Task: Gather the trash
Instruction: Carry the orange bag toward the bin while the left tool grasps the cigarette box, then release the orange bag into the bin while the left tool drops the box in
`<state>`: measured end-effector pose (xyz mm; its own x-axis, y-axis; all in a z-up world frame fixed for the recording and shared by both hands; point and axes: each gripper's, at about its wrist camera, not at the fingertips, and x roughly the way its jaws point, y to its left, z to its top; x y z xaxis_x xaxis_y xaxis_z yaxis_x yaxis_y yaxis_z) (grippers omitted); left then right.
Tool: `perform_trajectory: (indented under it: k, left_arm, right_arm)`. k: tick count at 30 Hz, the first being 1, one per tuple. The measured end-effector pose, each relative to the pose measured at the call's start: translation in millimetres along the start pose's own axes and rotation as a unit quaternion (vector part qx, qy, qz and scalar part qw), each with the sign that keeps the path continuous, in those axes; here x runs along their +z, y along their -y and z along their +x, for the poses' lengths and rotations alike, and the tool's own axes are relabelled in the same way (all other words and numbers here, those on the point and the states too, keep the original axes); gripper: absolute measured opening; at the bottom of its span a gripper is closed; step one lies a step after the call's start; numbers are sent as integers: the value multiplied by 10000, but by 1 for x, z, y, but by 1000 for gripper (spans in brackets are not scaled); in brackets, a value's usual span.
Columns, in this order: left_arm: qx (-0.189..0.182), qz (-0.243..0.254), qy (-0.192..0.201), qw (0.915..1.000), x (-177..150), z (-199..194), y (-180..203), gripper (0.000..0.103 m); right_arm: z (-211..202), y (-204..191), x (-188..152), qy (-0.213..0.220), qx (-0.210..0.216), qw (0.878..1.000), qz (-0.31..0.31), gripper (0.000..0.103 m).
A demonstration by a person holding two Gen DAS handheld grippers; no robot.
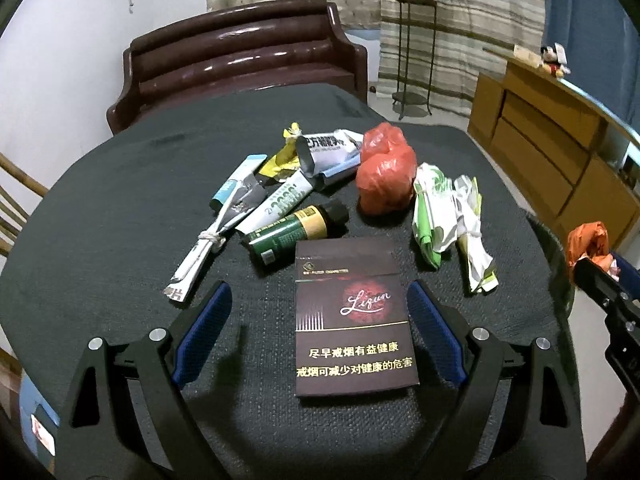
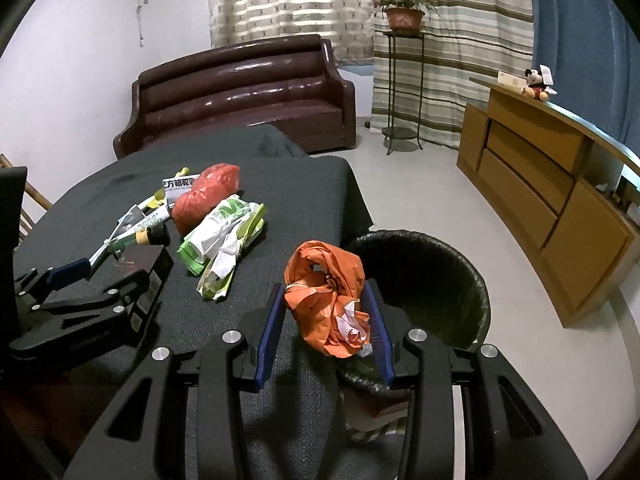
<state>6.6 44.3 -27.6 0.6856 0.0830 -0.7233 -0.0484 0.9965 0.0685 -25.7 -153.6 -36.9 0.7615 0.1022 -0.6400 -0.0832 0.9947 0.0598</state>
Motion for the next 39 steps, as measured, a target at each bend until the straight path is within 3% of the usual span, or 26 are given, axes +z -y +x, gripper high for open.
perform_trajectory:
  k: [5, 10, 16, 27, 39]
  left_arm:
    - [-92, 165, -88, 9998, -3, 2, 7, 77]
    - [-200, 181, -183, 9995, -5, 6, 6, 54]
    - [-266, 189, -134, 9994, -8, 3, 7, 54]
    - [-638, 306, 539, 9960, 4, -33, 25, 54]
    - [-1080, 623, 612, 9903, 35, -13, 91, 54]
  right_arm:
    - [2, 0, -3, -55, 6, 10000, 9, 40]
    - [3, -1, -4, -66, 7, 10000, -5, 40]
    - [3, -2, -4, -65, 0, 10000, -12, 40]
    - [-2, 16, 1, 156, -250, 9995, 125, 40]
    - [13, 66, 18, 221, -689, 9965, 419, 40]
